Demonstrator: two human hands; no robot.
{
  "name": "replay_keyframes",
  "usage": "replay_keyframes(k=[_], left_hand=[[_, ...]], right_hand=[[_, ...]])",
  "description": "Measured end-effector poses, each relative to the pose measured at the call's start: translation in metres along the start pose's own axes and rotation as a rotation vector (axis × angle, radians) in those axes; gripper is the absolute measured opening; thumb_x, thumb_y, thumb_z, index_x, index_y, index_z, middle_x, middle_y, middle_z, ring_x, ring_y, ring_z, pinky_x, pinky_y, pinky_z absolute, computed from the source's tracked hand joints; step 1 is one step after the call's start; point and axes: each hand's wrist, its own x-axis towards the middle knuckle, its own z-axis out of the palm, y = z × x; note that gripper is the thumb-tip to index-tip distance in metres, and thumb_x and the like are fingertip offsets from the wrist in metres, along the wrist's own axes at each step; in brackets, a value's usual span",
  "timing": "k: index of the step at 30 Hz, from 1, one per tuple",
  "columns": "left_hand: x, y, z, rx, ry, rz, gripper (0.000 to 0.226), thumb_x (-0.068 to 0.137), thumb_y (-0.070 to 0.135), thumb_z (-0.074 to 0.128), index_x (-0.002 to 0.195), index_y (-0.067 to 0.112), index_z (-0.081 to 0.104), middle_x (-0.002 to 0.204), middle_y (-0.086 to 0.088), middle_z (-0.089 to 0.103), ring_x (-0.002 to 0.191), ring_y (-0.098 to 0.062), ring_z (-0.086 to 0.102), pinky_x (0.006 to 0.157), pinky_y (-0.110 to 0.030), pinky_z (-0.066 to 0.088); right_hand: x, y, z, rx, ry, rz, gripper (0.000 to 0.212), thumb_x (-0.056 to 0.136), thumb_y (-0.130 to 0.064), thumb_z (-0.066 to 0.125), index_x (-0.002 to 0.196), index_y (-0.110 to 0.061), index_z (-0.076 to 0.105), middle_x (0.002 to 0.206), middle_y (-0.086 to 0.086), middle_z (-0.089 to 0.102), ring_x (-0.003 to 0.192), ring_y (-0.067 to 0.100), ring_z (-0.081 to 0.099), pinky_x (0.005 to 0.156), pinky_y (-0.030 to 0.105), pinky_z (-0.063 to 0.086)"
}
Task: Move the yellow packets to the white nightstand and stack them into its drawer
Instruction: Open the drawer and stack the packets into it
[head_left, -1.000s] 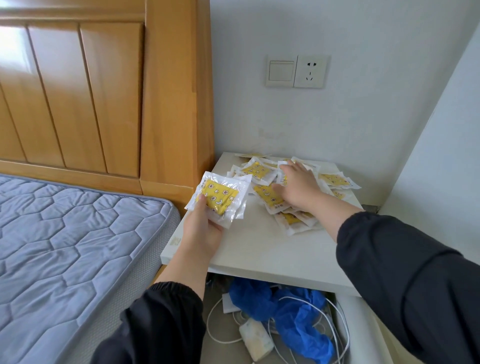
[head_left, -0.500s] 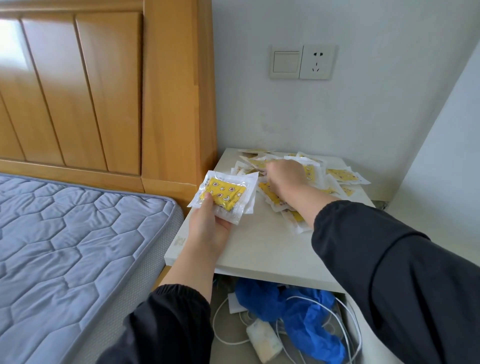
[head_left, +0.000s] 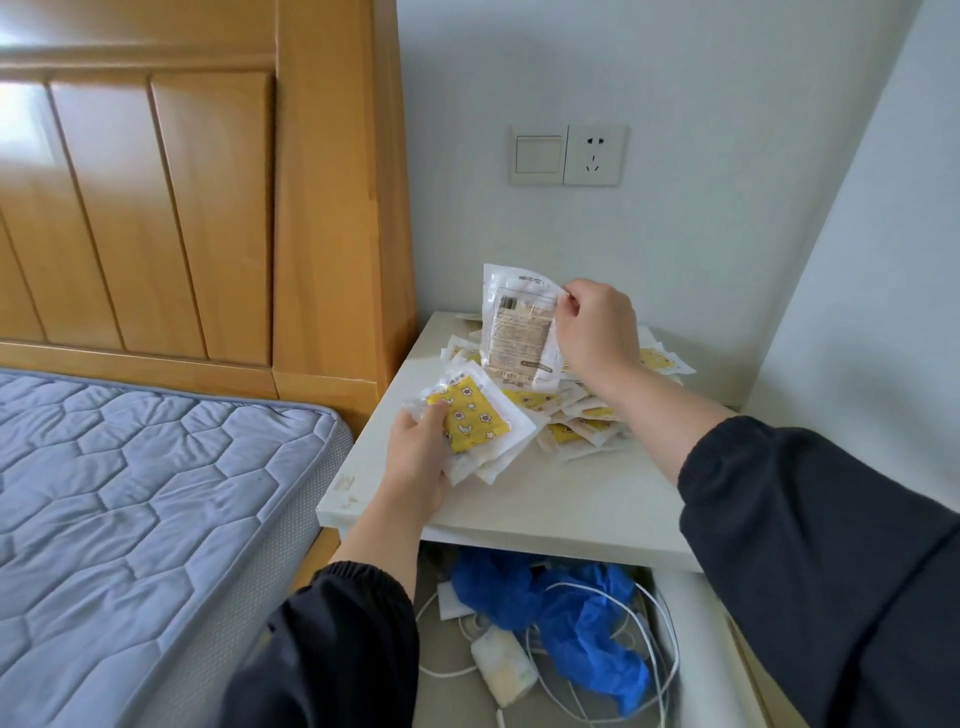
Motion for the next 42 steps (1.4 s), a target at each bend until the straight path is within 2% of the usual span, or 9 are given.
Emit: replay_keyframes(k=[4, 9, 14, 21, 25, 31, 38, 41, 42], left_hand=[[-0.015, -0.005, 0.004, 0.096, -0.011, -0.045, 0.007, 0.099, 0.015, 0.05, 0.101, 0.012, 0.056, 0.089, -0.004, 0.067, 0.075, -0.017, 0.066, 0.051, -0.026, 0.054], [-0.03, -0.01, 0.011, 0.167, -0.083, -0.173, 0.016, 0.099, 0.014, 0.049, 0.108, 0.005, 0.058, 0.095, -0.011, 0.066, 0.082, -0.022, 0.065, 0.076, -0.036, 0.055], [-0.036, -0.004, 0.006, 0.013, -0.204, -0.251, 0.025, 0.098, 0.007, 0.047, 0.119, 0.004, 0.058, 0.106, -0.014, 0.069, 0.09, -0.026, 0.067, 0.059, -0.032, 0.058], [-0.04, 0.001, 0.004, -0.021, -0.323, -0.38, 0.035, 0.099, 0.034, 0.048, 0.121, 0.009, 0.058, 0.117, -0.016, 0.068, 0.111, -0.031, 0.063, 0.1, -0.044, 0.046], [-0.041, -0.001, 0.008, 0.037, -0.3, -0.354, 0.023, 0.096, 0.021, 0.055, 0.115, 0.008, 0.058, 0.111, -0.017, 0.07, 0.097, -0.03, 0.068, 0.082, -0.042, 0.056], [-0.04, -0.006, 0.011, -0.007, -0.201, -0.31, 0.022, 0.094, 0.015, 0.057, 0.116, 0.014, 0.055, 0.109, -0.015, 0.069, 0.086, -0.028, 0.07, 0.055, -0.036, 0.059], [-0.038, -0.007, 0.013, 0.045, -0.162, -0.294, 0.014, 0.091, 0.014, 0.063, 0.102, 0.02, 0.056, 0.105, -0.011, 0.071, 0.085, -0.026, 0.071, 0.058, -0.039, 0.059], [-0.038, -0.01, 0.014, 0.118, -0.204, -0.256, 0.022, 0.088, 0.01, 0.066, 0.107, 0.016, 0.059, 0.102, -0.012, 0.073, 0.086, -0.028, 0.072, 0.065, -0.042, 0.059], [-0.039, -0.011, 0.014, 0.153, -0.216, -0.228, 0.024, 0.086, 0.008, 0.068, 0.109, 0.013, 0.06, 0.101, -0.012, 0.073, 0.087, -0.028, 0.072, 0.068, -0.043, 0.059]], right_hand=[[-0.022, 0.001, -0.025, 0.054, -0.004, -0.036, 0.044, 0.093, -0.004, 0.043, 0.054, -0.019, 0.028, 0.05, -0.003, 0.029, 0.049, 0.011, 0.024, 0.049, 0.03, 0.02], [-0.069, 0.016, -0.049, 0.128, -0.122, -0.088, 0.024, 0.092, -0.002, 0.047, 0.072, -0.004, 0.061, 0.06, 0.012, 0.053, 0.058, 0.027, 0.045, 0.057, 0.035, 0.039], [-0.118, 0.021, -0.061, 0.177, -0.429, -0.153, 0.032, 0.092, 0.006, 0.043, 0.098, -0.007, 0.072, 0.099, 0.011, 0.072, 0.084, 0.015, 0.066, 0.077, 0.028, 0.05], [-0.121, 0.028, -0.067, 0.077, -0.541, -0.328, 0.027, 0.089, 0.01, 0.05, 0.095, -0.004, 0.072, 0.122, 0.007, 0.066, 0.119, 0.017, 0.057, 0.097, 0.004, 0.031], [-0.122, 0.031, -0.065, 0.053, -0.547, -0.355, 0.03, 0.09, 0.009, 0.049, 0.102, -0.005, 0.073, 0.128, 0.006, 0.062, 0.123, 0.019, 0.054, 0.104, 0.019, 0.034], [-0.129, 0.027, -0.061, 0.235, -0.415, -0.114, 0.043, 0.086, 0.014, 0.042, 0.107, -0.009, 0.071, 0.139, 0.001, 0.05, 0.132, 0.009, 0.042, 0.109, 0.013, 0.028], [-0.106, 0.014, -0.042, 1.056, -0.508, 0.803, 0.025, 0.092, -0.033, 0.059, 0.11, -0.017, 0.066, 0.11, 0.004, 0.071, 0.108, 0.024, 0.064, 0.095, 0.046, 0.049], [-0.099, 0.015, -0.041, 0.909, -0.611, 0.899, 0.084, 0.052, -0.036, 0.091, 0.124, -0.007, 0.057, 0.12, 0.012, 0.065, 0.114, 0.03, 0.06, 0.101, 0.05, 0.045], [-0.096, 0.017, -0.041, 0.887, -0.615, 0.912, 0.08, 0.055, -0.026, 0.09, 0.124, -0.004, 0.056, 0.119, 0.014, 0.065, 0.11, 0.03, 0.062, 0.098, 0.05, 0.048]])
